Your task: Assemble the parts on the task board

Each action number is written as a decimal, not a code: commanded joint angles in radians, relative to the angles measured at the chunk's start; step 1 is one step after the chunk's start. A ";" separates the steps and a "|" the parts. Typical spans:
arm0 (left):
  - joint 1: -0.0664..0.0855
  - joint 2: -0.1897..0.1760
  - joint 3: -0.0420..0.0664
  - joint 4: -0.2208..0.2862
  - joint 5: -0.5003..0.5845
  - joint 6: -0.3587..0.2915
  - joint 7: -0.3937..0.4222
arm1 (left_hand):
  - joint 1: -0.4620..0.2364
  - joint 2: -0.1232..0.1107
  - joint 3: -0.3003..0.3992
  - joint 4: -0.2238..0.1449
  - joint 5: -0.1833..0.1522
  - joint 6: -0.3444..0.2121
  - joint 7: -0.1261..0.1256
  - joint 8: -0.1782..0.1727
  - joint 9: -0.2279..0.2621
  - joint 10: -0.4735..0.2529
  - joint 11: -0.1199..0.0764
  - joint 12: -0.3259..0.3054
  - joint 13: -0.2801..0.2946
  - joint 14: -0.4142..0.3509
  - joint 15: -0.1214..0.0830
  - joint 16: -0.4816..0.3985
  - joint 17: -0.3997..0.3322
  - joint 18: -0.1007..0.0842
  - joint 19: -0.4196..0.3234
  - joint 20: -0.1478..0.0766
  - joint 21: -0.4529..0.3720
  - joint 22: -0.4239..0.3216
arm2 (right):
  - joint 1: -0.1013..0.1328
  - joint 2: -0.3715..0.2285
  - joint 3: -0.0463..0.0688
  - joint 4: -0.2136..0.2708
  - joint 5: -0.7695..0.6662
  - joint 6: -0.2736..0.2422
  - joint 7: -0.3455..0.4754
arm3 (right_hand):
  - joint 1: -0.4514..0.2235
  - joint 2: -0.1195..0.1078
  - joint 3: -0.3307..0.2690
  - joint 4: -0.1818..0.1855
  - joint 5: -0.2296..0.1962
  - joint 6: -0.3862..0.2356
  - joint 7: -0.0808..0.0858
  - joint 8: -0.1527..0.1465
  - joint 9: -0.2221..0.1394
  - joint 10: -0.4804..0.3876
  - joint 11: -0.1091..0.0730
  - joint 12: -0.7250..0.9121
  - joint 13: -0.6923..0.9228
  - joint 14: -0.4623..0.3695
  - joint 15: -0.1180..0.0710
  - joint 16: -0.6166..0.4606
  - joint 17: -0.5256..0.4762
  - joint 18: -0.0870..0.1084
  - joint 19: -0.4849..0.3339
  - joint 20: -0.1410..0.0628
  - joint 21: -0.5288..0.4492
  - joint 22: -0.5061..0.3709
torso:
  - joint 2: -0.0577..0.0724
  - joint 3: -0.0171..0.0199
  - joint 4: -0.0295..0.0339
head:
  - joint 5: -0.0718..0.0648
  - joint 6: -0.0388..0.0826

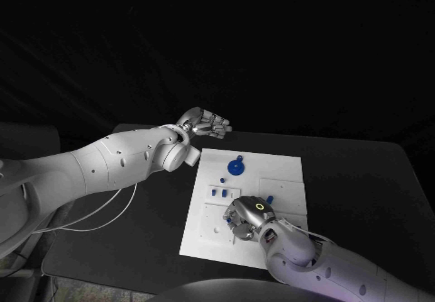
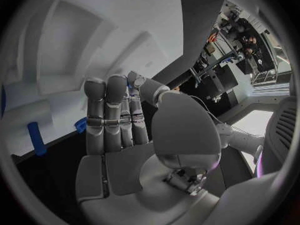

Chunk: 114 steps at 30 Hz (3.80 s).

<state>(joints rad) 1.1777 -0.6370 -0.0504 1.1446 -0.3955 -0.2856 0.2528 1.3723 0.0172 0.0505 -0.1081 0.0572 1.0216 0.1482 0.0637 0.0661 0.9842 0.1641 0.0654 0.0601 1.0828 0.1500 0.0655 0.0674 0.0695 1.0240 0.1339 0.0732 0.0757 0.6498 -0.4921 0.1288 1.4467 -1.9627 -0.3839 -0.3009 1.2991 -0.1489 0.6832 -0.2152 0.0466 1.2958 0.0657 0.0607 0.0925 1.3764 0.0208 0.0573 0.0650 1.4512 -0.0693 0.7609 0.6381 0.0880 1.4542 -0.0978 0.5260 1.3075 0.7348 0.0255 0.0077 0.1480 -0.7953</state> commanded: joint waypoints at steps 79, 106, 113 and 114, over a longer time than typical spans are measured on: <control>0.001 -0.013 0.001 -0.010 0.003 0.049 -0.008 | 0.000 0.005 -0.012 0.008 -0.001 0.002 0.002 0.000 -0.001 -0.011 0.006 0.004 -0.001 -0.008 0.002 -0.003 0.000 0.009 -0.001 0.003 0.001 -0.001 | -0.003 -0.103 0.094 0.148 0.267 -0.074 0.051 | 0.009 -0.068 -0.195 0.021 0.191 -0.185 0.057 0.002 -0.027 -0.289 0.077 0.008 -0.006 -0.023 0.047 0.005 -0.083 0.084 0.022 0.056 -0.299 -0.017 | -0.003 -0.0014 -0.0039 | -0.020 0.022; 0.000 -0.021 0.000 -0.025 0.003 0.049 -0.002 | -0.002 0.003 -0.013 0.009 -0.001 0.001 0.001 0.000 -0.001 -0.010 0.006 0.004 -0.001 -0.008 0.002 -0.003 0.000 0.009 0.000 0.002 0.001 -0.001 | 0.044 -0.252 0.191 0.160 0.111 0.240 0.005 | 0.087 -0.074 -0.389 0.121 0.086 -0.259 0.013 0.002 -0.029 -0.355 0.089 0.007 -0.006 -0.011 0.058 0.005 -0.077 0.086 0.051 0.067 -0.316 -0.116 | -0.011 -0.0055 -0.0121 | -0.013 0.024; 0.000 -0.020 0.000 -0.025 0.003 0.050 -0.003 | -0.002 0.003 -0.013 0.009 -0.001 0.001 0.001 0.000 -0.001 -0.010 0.006 0.004 -0.001 -0.008 0.002 -0.003 0.000 0.009 0.000 0.002 0.001 -0.001 | 0.044 -0.237 0.185 0.126 0.078 0.228 -0.012 | 0.074 -0.073 -0.283 0.085 0.032 -0.250 0.017 0.001 -0.029 -0.337 0.086 0.006 -0.007 -0.009 0.055 0.004 -0.077 0.082 0.049 0.063 -0.296 -0.126 | -0.011 -0.0062 -0.0107 | -0.015 0.023; 0.000 -0.021 0.000 -0.025 0.003 0.050 -0.003 | -0.002 0.003 -0.013 0.009 -0.001 0.001 0.001 0.000 -0.001 -0.010 0.006 0.004 -0.001 -0.008 0.002 -0.003 0.000 0.009 0.000 0.002 0.001 -0.001 | 0.044 -0.233 0.183 0.121 0.074 0.224 -0.015 | 0.071 -0.072 -0.270 0.081 0.029 -0.250 0.017 0.002 -0.029 -0.334 0.084 0.007 -0.007 -0.008 0.055 0.005 -0.076 0.083 0.049 0.063 -0.294 -0.126 | -0.011 -0.0061 -0.0111 | -0.015 0.023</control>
<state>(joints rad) 1.1775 -0.6582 -0.0509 1.1185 -0.3954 -0.2469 0.2364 1.3723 0.0172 0.0433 -0.1009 0.0572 1.0217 0.1482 0.0637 0.0661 0.9769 0.1713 0.0654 0.0601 1.0791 0.1537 0.0655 0.0674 0.0695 1.0240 0.1338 0.0732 0.0758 0.6941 -0.7291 0.3129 1.5737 -1.8403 -0.1693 -0.2947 1.3780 -0.2250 0.4024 -0.1305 0.0791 1.0426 0.0803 0.0658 0.0644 1.0370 0.1068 0.0641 0.0594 1.4399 -0.0147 0.7696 0.5609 0.1537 1.4651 -0.0370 0.2282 1.1818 0.7234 0.0197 -0.0032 0.1332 -0.7722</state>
